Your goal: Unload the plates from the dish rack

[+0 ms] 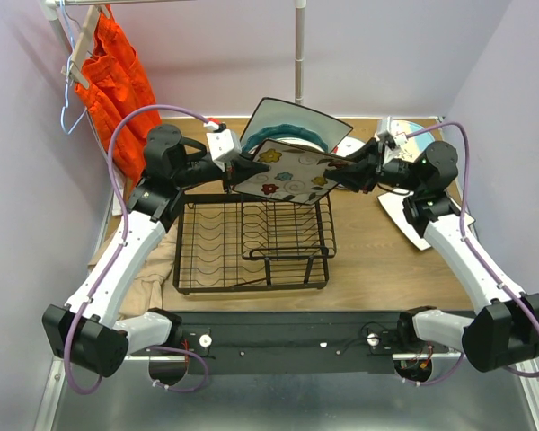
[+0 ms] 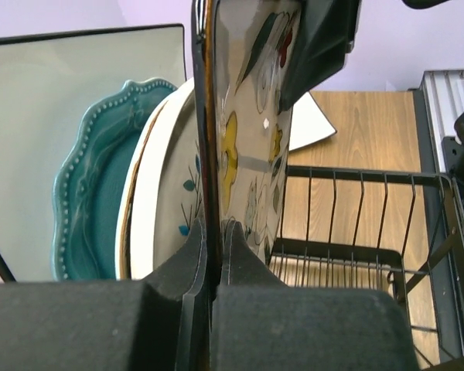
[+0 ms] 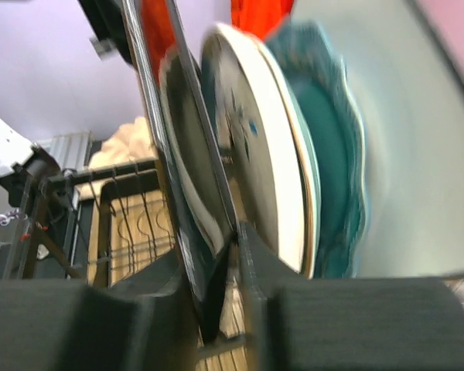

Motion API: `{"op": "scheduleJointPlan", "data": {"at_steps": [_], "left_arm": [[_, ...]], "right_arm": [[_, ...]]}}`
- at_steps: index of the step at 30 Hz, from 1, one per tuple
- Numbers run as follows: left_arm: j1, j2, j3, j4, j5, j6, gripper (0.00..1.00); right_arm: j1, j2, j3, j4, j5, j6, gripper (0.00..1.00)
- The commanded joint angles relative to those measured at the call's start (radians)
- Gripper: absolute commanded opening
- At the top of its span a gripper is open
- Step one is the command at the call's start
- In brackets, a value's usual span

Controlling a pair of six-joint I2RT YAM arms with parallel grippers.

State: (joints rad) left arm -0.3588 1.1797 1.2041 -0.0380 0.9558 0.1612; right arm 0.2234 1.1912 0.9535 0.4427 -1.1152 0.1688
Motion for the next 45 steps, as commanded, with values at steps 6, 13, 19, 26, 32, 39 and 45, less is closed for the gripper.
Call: {"op": "scheduleJointPlan", "data": {"at_steps": [6, 13, 19, 26, 32, 39, 45], "left_arm": [[-0.022, -0.054, 0.011, 0.216, 0.144, -0.215, 0.0], [-0.022, -0.078, 0.025, 0.219, 0.152, -0.249, 0.0], [-0.022, -0.106, 0.032, 0.23, 0.167, -0.291, 0.0], [-0.019, -0.155, -0.003, 0.334, 0.159, -0.419, 0.0], [-0.016, -0.184, -0.026, 0.42, 0.158, -0.529, 0.0], [-0.006, -0.195, -0.018, 0.421, 0.113, -0.592, 0.0], [0.001, -0.209, 0.011, 0.4, 0.052, -0.631, 0.0]], "right_arm": [[0.021, -0.047, 0.07, 0.071, -0.018, 0.052, 0.54], [0.022, -0.07, 0.093, 0.068, 0.023, 0.09, 0.74], [0.022, -0.093, 0.105, 0.065, 0.077, 0.135, 0.93], [0.022, -0.108, 0.131, 0.067, 0.104, 0.178, 1.0], [0.021, -0.123, 0.146, 0.067, 0.126, 0.199, 1.0], [0.021, -0.156, 0.142, 0.067, 0.155, 0.221, 1.0], [0.021, -0.188, 0.148, 0.064, 0.225, 0.276, 1.0]]}}
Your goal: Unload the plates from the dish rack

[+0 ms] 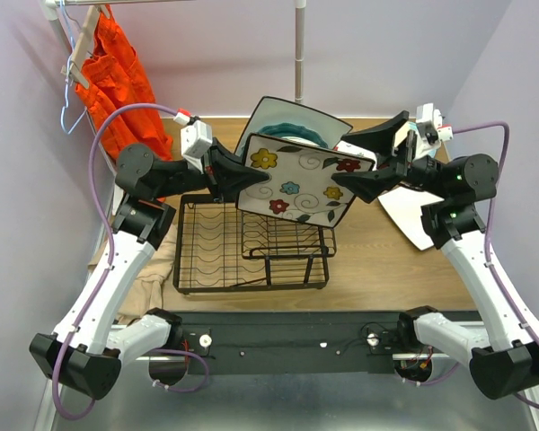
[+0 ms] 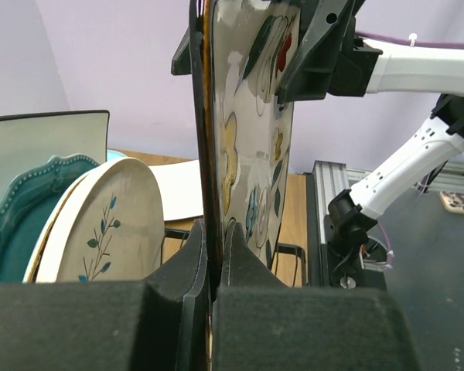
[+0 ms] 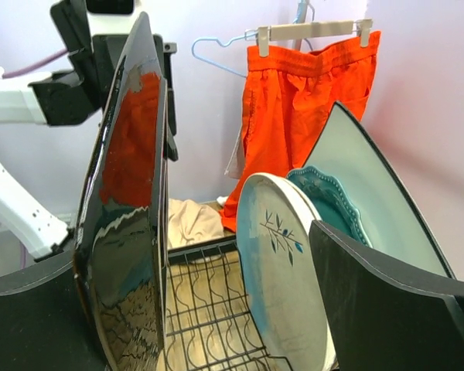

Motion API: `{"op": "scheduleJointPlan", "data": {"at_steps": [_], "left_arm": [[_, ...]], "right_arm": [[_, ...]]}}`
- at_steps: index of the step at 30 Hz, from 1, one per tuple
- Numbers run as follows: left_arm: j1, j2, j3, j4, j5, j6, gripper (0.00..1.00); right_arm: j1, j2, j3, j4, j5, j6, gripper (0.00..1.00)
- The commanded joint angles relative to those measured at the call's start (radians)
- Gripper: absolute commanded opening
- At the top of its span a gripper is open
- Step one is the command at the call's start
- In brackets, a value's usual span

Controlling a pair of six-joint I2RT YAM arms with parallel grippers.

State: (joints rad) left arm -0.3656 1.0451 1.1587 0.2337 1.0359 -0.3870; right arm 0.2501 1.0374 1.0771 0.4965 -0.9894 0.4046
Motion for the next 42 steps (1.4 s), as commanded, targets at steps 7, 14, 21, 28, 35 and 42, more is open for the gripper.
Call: {"op": "scheduleJointPlan", "data": {"at_steps": [7, 14, 21, 28, 35, 42], "left_arm": [[0.033, -0.074, 0.111, 0.105, -0.118, -0.17, 0.0], [0.066, -0.102, 0.136, 0.128, -0.21, -0.263, 0.0], [0.137, -0.094, 0.194, 0.158, -0.287, -0.411, 0.0], [0.185, -0.111, 0.208, 0.107, -0.378, -0.463, 0.0], [0.297, -0.146, 0.214, 0.029, -0.586, -0.585, 0.0], [0.398, -0.155, 0.138, 0.133, -0.711, -0.75, 0.0]], "right_arm": [[-0.005, -0.12, 0.018, -0.059, 0.211, 0.048, 1.0], [-0.005, -0.197, 0.018, -0.168, 0.297, 0.016, 1.0], [-0.006, -0.244, 0.02, -0.19, 0.389, 0.016, 1.0], [-0.006, -0.244, 0.06, -0.193, 0.431, 0.062, 1.0], [-0.006, -0.246, 0.066, -0.207, 0.4, 0.074, 1.0], [-0.005, -0.255, 0.061, -0.237, 0.391, 0.045, 1.0]]}}
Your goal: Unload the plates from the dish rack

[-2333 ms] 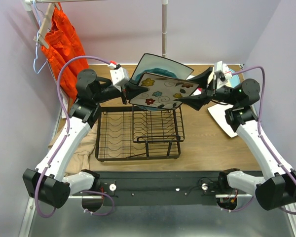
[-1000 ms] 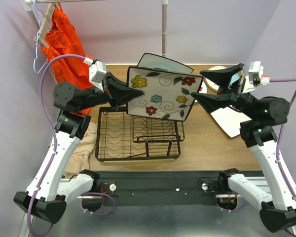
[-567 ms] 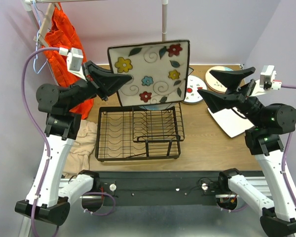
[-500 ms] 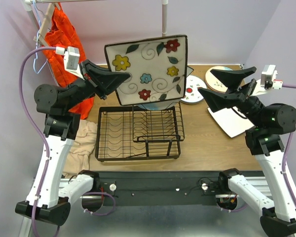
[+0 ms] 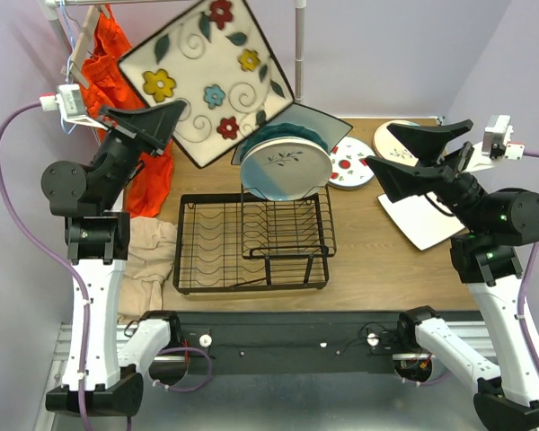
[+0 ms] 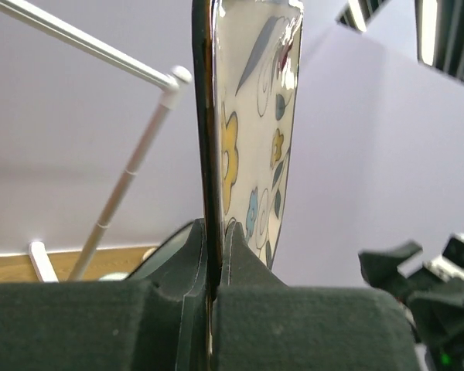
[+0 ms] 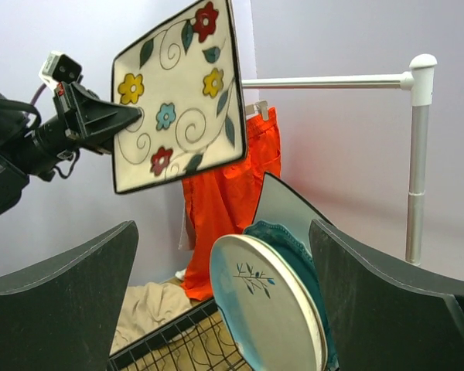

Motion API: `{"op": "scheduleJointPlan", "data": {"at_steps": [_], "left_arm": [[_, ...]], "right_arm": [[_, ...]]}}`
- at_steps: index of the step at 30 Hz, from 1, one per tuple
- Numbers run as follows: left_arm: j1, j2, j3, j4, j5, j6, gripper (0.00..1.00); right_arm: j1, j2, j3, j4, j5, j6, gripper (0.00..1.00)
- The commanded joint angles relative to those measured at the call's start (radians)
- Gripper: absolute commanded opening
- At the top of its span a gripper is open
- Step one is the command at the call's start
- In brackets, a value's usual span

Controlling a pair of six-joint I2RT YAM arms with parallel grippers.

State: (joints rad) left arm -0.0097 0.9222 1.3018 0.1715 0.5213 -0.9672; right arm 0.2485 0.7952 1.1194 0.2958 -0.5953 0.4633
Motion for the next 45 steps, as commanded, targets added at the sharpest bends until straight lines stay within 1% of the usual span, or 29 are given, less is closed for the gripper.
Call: {"op": "scheduleJointPlan", "data": {"at_steps": [1, 10, 11, 15, 19, 27, 28, 33, 35, 37, 41, 45], "left_arm": [[0.054, -0.026, -0.012, 0.207, -0.207, -0.179, 0.0], [0.071, 0.056, -0.01, 0.168, -0.386, -0.165, 0.0], [0.071, 0.058, -0.018, 0.16, -0.436, -0.162, 0.0], [0.071, 0.066, -0.029, 0.137, -0.552, -0.146, 0.0], [0.071, 0.107, -0.021, 0.118, -0.554, -0.157, 0.0], [0.07, 0.193, -0.071, 0.112, -0.526, -0.188, 0.0], [0.068, 0.196, -0.075, 0.114, -0.5, -0.185, 0.0], [0.031, 0.196, -0.102, 0.117, -0.514, -0.177, 0.0], [0.016, 0.198, -0.098, 0.114, -0.559, -0.154, 0.0], [-0.025, 0.195, -0.096, 0.111, -0.586, -0.143, 0.0], [-0.084, 0.175, -0.127, 0.083, -0.7, -0.183, 0.0], [-0.131, 0.188, -0.151, 0.06, -0.757, -0.249, 0.0]], "right_arm": [[-0.005, -0.014, 0.019, -0.038, -0.008, -0.015, 1.0], [-0.003, -0.027, 0.005, -0.046, -0.021, -0.028, 1.0], [-0.005, -0.028, 0.0, -0.046, -0.024, -0.032, 1.0], [-0.005, -0.021, -0.006, -0.046, -0.028, -0.037, 1.0], [-0.003, -0.011, -0.003, -0.046, -0.035, -0.032, 1.0], [-0.003, -0.002, -0.009, -0.046, -0.038, -0.04, 1.0], [-0.003, -0.002, -0.012, -0.046, -0.038, -0.041, 1.0], [-0.003, 0.001, -0.026, -0.044, -0.037, -0.048, 1.0], [-0.005, 0.004, -0.03, -0.043, -0.037, -0.048, 1.0], [-0.003, 0.01, -0.033, -0.041, -0.043, -0.046, 1.0], [-0.005, 0.015, -0.036, -0.041, -0.054, -0.038, 1.0], [-0.005, 0.013, -0.043, -0.037, -0.061, -0.037, 1.0]]}}
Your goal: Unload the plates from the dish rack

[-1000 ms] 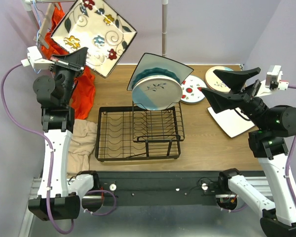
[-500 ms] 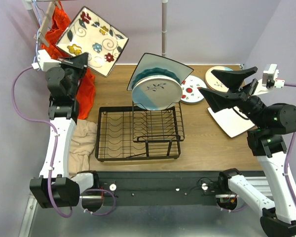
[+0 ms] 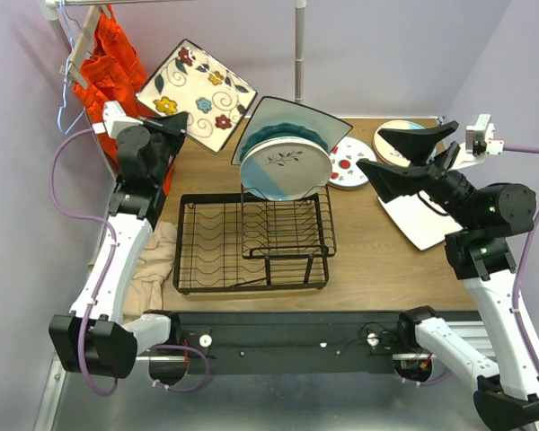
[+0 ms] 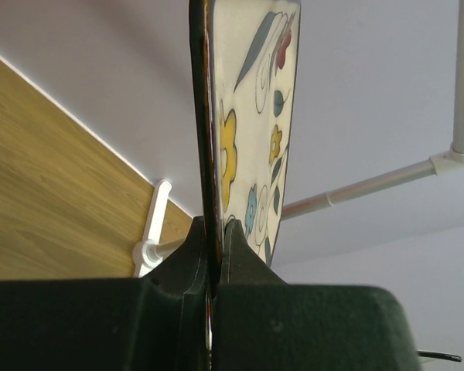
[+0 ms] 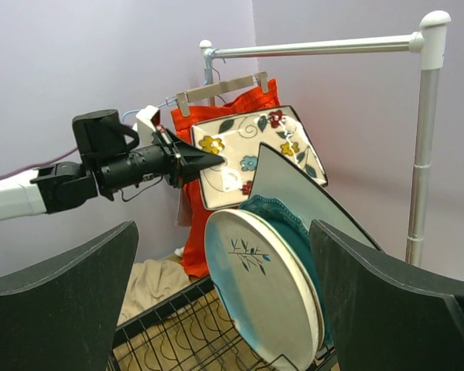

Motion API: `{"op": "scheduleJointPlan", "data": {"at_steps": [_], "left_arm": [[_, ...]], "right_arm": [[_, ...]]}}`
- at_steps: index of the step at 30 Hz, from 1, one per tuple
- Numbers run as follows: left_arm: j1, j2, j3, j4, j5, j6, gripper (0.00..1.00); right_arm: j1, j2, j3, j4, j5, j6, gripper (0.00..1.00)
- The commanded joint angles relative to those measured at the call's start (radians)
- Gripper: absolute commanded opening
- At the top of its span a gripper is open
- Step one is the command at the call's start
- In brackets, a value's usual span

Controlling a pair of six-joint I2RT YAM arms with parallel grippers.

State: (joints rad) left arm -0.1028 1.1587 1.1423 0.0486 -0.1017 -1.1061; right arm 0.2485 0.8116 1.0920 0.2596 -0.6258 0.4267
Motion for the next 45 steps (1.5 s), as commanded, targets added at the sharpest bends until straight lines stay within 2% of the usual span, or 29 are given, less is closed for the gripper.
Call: {"op": "scheduleJointPlan", "data": {"at_steps": [1, 8, 13, 22, 36, 45], "left_arm": [[-0.043, -0.041, 0.014, 0.165, -0.141, -0.127, 0.0], [-0.06, 0.047, 0.082, 0.039, -0.185, -0.233, 0.0], [-0.08, 0.099, 0.073, 0.037, -0.181, -0.285, 0.0], [-0.11, 0.125, 0.0, 0.102, -0.246, -0.35, 0.0], [-0.104, 0.338, 0.079, 0.126, -0.296, -0.368, 0.0], [-0.077, 0.567, 0.118, 0.278, -0.17, -0.382, 0.0]], "right_arm": [[-0.003, -0.008, -0.017, -0.002, -0.032, 0.0, 1.0], [-0.003, -0.028, -0.024, -0.003, -0.038, -0.006, 1.0], [-0.005, -0.028, -0.033, -0.002, -0.035, -0.016, 1.0], [-0.005, -0.028, -0.04, -0.002, -0.04, -0.029, 1.0], [-0.003, -0.019, -0.041, -0.006, -0.046, -0.042, 1.0], [-0.003, -0.003, -0.052, -0.005, -0.037, -0.057, 1.0]]}}
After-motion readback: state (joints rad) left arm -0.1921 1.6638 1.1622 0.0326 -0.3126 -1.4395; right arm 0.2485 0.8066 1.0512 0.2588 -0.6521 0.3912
